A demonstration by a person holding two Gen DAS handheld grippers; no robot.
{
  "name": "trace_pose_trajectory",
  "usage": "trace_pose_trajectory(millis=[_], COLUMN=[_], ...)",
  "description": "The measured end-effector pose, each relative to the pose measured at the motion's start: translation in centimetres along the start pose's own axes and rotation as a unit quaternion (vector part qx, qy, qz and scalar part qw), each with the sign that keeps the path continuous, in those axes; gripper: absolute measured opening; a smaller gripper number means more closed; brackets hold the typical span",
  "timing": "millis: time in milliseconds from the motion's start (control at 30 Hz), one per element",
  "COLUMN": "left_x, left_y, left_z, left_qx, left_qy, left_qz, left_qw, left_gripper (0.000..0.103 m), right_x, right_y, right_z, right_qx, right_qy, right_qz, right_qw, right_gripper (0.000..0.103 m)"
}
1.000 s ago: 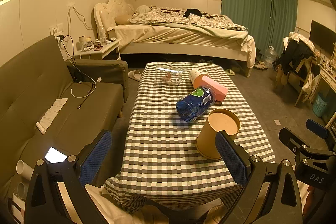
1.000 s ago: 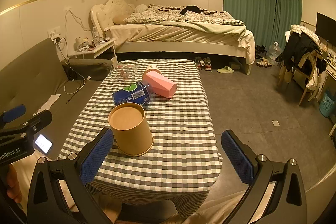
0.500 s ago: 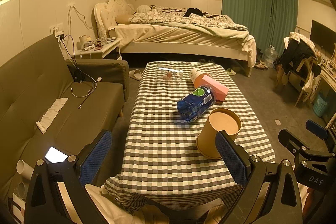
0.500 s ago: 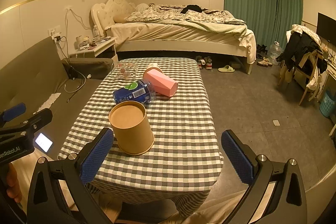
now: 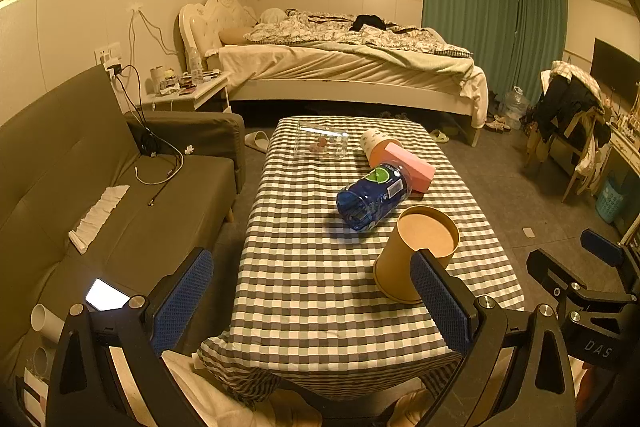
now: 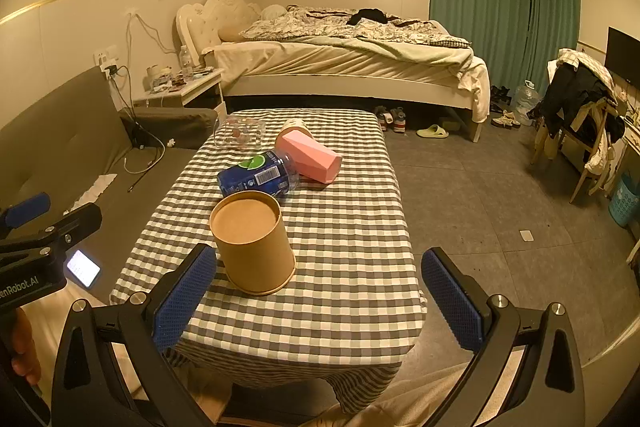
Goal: Flip cup upside down
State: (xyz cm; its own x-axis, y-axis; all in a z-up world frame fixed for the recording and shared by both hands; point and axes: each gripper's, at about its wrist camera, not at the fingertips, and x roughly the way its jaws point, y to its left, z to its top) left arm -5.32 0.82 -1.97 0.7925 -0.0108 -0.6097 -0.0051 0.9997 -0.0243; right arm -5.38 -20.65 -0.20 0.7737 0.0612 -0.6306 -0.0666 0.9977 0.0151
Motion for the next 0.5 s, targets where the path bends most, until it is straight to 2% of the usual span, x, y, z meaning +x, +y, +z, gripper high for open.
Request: trace_pose_trajectory(millis=[500], left_x=[0.29], left_y=[0.06], left_z=[-0.38], left_qx=[0.002], left_qy=[0.002], left_qz=[0.005], left_qw=[1.0], left_gripper=[0.102], right_x=[0.46], right_y=[0.23], right_z=[-0.09], right_qx=[-0.003], right_qy=[0.005], right_qz=[0.001], right_qw=[1.0], right_gripper=[0.103])
